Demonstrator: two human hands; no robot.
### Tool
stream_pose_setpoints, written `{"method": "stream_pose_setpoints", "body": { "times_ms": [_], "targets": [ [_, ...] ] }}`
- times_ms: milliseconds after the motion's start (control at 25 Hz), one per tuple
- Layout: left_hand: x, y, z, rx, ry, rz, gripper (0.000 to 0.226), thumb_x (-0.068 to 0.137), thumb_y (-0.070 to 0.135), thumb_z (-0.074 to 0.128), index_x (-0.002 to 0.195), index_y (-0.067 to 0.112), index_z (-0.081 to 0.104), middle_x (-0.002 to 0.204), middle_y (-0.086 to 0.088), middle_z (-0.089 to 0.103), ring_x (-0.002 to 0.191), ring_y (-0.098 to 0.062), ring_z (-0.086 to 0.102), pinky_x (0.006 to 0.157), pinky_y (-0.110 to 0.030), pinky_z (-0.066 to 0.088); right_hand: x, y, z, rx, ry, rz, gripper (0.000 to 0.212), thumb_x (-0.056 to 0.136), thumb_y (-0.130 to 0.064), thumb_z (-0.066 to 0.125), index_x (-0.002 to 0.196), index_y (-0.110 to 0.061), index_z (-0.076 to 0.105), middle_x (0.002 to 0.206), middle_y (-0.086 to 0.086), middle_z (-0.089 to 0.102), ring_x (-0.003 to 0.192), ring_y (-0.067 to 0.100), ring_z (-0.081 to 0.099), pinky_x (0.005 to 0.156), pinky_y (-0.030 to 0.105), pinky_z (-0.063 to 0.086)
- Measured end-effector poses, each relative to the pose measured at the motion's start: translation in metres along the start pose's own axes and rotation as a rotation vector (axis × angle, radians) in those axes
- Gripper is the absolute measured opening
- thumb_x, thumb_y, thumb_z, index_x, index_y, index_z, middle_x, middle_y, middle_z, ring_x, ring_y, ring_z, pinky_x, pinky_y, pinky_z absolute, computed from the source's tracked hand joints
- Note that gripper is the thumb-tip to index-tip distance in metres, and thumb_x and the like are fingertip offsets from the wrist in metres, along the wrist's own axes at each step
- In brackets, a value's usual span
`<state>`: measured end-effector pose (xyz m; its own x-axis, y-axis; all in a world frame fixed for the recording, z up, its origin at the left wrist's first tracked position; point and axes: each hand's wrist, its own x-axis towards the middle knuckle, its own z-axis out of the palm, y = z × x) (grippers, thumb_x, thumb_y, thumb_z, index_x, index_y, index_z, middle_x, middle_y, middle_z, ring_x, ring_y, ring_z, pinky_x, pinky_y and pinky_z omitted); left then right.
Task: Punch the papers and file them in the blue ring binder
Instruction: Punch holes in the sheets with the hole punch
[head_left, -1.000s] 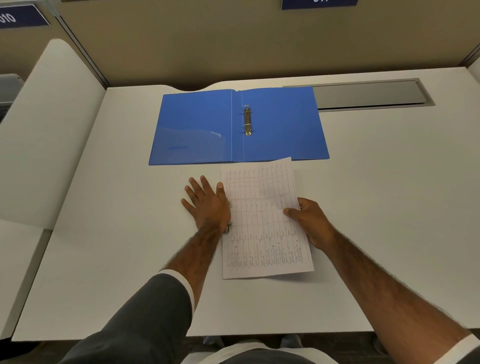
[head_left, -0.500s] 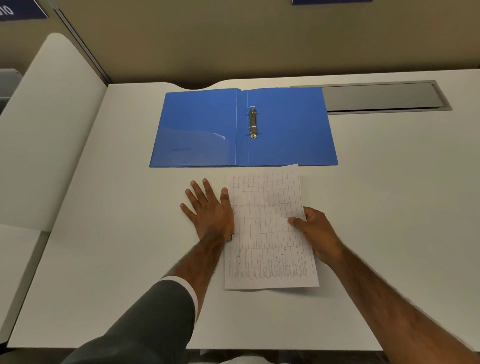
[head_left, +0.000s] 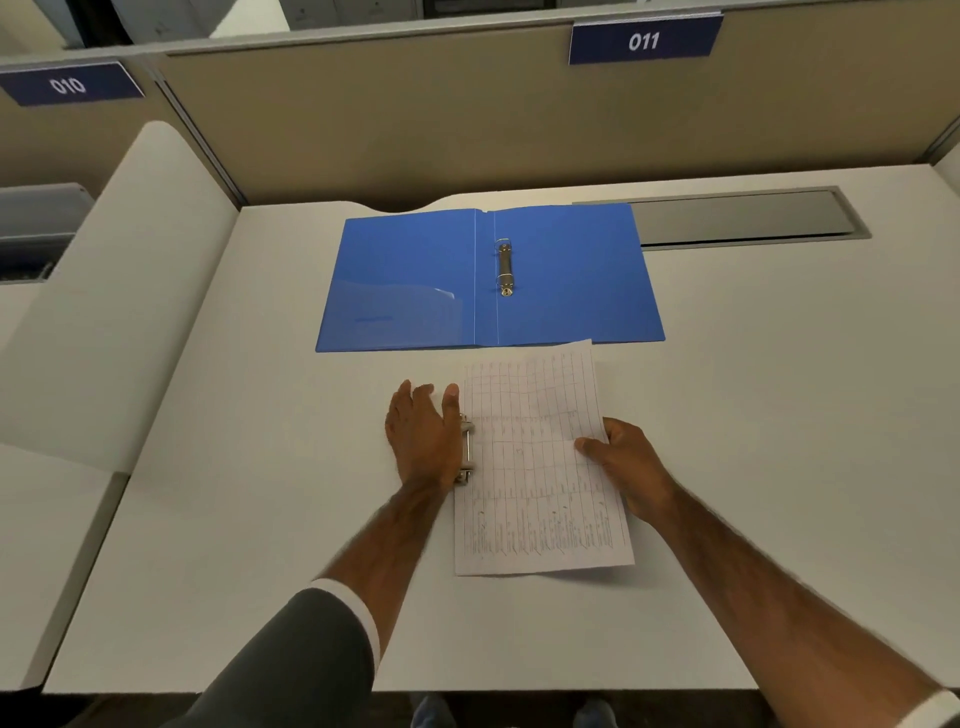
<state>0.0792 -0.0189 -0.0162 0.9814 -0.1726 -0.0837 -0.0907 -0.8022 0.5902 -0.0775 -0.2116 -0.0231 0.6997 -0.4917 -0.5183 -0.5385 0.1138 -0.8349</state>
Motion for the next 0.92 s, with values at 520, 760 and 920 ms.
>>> {"method": "stream_pose_setpoints", "body": {
  "times_ms": [520,760,920],
  "targets": [
    [-0.012,-0.034,-0.055,-0.175,-0.105,-0.159,0.036,0.089,0.041,0.067,0.071,0.011,0.057,0.068,0.002,0.057,0.060,-0.011,0.050,0.052,-0.024,0.035,-0.007,0.002,-0.003,0.044,-0.020,0.019,0.024,0.095,-0.020,0.060,0.118,-0.015,0.065,0.114,0.004,0.073,0.097,0.027,0.073,0.088,0.052,0.059],
    [0.022,-0.099,-0.110,-0.077,0.016,-0.194,0.041,0.087,0.043,0.067,0.066,0.008,0.060,0.066,-0.004,0.061,0.068,-0.025,0.057,0.062,-0.032,0.035,-0.006,0.003,-0.004,0.031,-0.030,0.018,0.024,0.094,-0.023,0.060,0.117,-0.018,0.066,0.113,0.003,0.074,0.096,0.027,0.074,0.087,0.053,0.059],
    [0.047,-0.132,-0.143,-0.036,0.081,-0.216,0.040,0.087,0.041,0.067,0.072,0.005,0.066,0.074,-0.008,0.065,0.072,-0.026,0.057,0.065,-0.031,0.035,-0.007,0.004,-0.003,0.026,-0.010,0.019,0.022,0.095,-0.022,0.061,0.115,-0.018,0.067,0.111,0.003,0.075,0.095,0.027,0.074,0.086,0.053,0.059]
  ]
}}
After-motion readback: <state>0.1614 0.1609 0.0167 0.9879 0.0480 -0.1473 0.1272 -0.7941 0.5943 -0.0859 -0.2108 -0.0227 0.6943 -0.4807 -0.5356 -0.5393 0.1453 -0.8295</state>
